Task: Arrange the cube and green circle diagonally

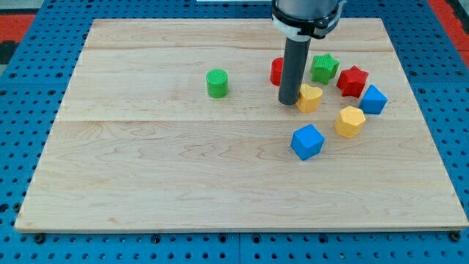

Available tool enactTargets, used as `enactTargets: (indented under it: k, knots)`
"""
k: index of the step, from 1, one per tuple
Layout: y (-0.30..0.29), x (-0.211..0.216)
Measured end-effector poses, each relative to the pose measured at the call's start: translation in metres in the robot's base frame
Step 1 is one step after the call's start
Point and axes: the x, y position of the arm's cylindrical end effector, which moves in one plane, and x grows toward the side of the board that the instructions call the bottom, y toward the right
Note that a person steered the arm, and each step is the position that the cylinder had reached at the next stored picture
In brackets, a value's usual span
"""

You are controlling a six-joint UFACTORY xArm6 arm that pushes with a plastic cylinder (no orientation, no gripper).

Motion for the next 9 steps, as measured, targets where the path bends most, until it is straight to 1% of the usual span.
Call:
enactTargets:
  k: [1,2,3,4,5,6,7,8,9]
  knots:
    - [-0.048,0.055]
    - [-0.078,0.131]
    - [0.01,0.179]
    - [0.068,0.161]
    - [0.068,0.128]
    - [0.051,0.078]
    - [0.012,0.053]
    - [0.002,0.07]
    - [0.003,0.101]
